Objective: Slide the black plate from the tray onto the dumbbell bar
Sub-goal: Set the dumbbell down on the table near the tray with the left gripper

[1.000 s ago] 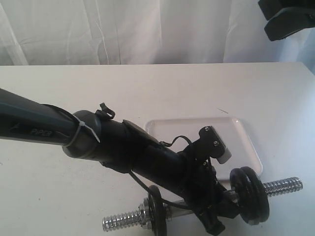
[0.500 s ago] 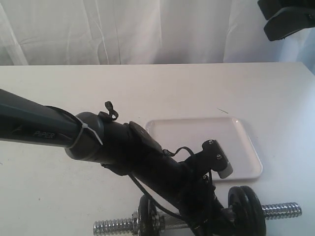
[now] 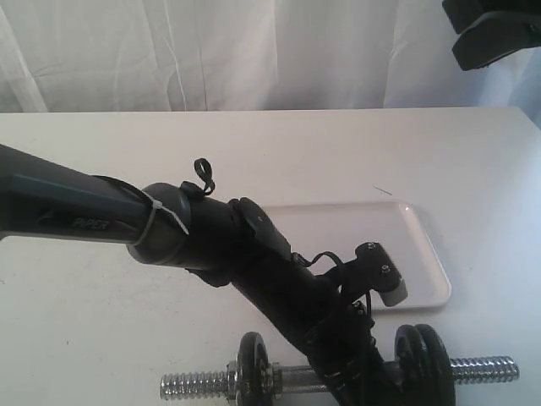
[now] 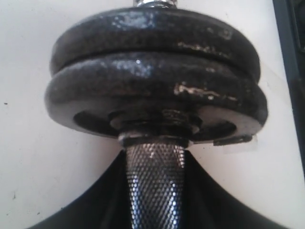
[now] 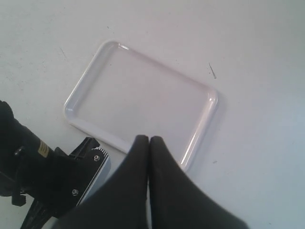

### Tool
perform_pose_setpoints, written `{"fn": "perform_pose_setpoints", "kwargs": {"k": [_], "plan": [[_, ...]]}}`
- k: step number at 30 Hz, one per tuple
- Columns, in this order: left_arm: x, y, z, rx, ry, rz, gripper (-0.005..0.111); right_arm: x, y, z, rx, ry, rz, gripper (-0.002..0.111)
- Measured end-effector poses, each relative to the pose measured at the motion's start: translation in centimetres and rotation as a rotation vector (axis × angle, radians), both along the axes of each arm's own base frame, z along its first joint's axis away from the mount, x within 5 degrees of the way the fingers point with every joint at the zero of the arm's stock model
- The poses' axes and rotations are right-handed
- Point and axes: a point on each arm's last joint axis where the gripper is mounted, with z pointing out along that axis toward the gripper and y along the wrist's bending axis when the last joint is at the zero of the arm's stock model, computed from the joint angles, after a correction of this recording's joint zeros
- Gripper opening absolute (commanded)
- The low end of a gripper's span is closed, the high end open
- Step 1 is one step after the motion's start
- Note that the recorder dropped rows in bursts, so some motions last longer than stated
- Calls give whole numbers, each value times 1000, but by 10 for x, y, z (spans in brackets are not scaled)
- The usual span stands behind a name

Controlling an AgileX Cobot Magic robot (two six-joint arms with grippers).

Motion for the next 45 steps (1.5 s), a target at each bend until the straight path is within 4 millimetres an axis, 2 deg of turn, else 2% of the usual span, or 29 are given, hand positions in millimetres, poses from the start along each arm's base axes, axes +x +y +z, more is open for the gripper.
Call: {"fn": "perform_pose_setpoints", "kwargs": {"k": [15, 17, 22, 25, 45], "plan": [[1, -1, 0, 12, 4, 18, 0, 0, 0, 0, 3, 1, 1, 0], [1, -1, 0, 12, 4, 18, 5, 0, 0, 0, 3, 1, 1, 0], [1, -1, 0, 13, 6, 20, 27, 0, 0, 0, 3, 1, 1, 0], [1, -1, 0, 13, 7, 21, 32, 0, 0, 0, 3, 1, 1, 0], [1, 1, 0, 47, 12, 30, 33, 0, 0, 0, 3, 1, 1, 0]]}}
